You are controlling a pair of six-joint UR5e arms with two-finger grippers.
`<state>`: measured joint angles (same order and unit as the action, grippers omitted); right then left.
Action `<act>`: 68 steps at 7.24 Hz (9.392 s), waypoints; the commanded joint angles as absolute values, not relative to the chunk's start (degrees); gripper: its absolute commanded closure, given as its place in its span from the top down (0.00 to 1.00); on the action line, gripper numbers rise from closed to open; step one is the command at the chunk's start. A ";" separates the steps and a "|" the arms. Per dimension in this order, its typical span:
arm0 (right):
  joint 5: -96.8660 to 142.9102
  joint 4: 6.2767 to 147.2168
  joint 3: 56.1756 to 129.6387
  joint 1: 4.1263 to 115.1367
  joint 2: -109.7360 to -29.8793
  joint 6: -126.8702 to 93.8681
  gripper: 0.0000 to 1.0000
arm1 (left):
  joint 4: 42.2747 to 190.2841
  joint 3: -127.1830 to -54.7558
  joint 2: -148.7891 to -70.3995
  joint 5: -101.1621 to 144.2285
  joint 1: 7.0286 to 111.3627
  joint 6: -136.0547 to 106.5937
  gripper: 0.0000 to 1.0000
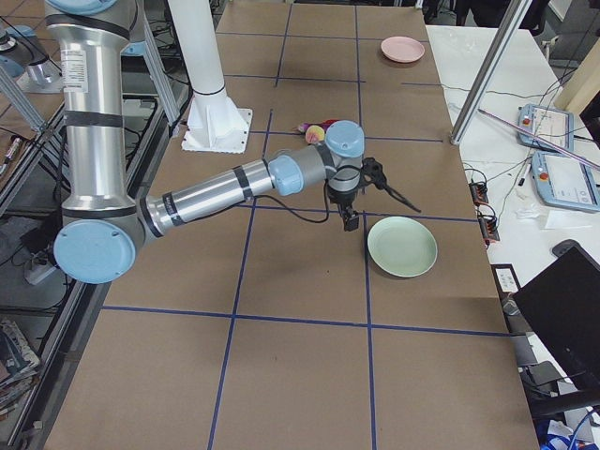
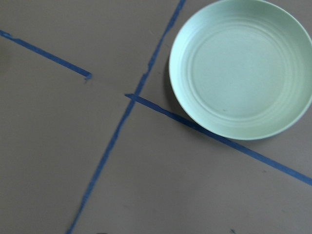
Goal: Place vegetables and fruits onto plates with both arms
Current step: 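Reach the right gripper down and grasp the pale yellow-green apple, then lift the apple and carry it with the right gripper to the green plate, then open the right gripper to release the apple and withdraw, then reach the left gripper down and grasp the purple eggplant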
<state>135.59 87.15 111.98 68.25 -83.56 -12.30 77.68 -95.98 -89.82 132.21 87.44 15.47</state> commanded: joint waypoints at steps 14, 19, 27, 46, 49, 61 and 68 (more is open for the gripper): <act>98.79 95.80 89.03 24.09 -44.12 -57.04 0.99 | 77.78 -95.45 -89.82 132.28 87.01 15.47 1.00; 100.71 96.06 88.77 24.43 -43.86 -56.69 0.12 | 77.78 -95.27 -89.82 132.28 87.01 15.47 1.00; 121.00 106.00 92.24 59.90 -55.36 -8.87 0.05 | 77.87 -95.97 -89.82 132.36 86.92 15.56 1.00; 133.94 78.13 76.97 84.63 -76.97 -2.56 1.00 | 77.78 -96.94 -91.22 134.56 86.48 15.38 1.00; 135.00 80.51 85.58 84.81 -85.06 -2.46 1.00 | 88.62 -99.76 -95.17 134.56 86.05 14.85 1.00; 134.21 80.42 88.42 84.73 -87.28 -3.52 1.00 | 90.09 -87.41 -136.63 110.06 26.73 -73.55 1.00; 134.30 80.42 88.42 84.64 -87.28 -3.52 1.00 | 90.09 -83.05 -139.04 106.87 25.83 -73.30 0.07</act>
<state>134.29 80.49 88.35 84.71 -87.31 -3.52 90.12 -82.48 -139.05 106.90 25.43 -73.30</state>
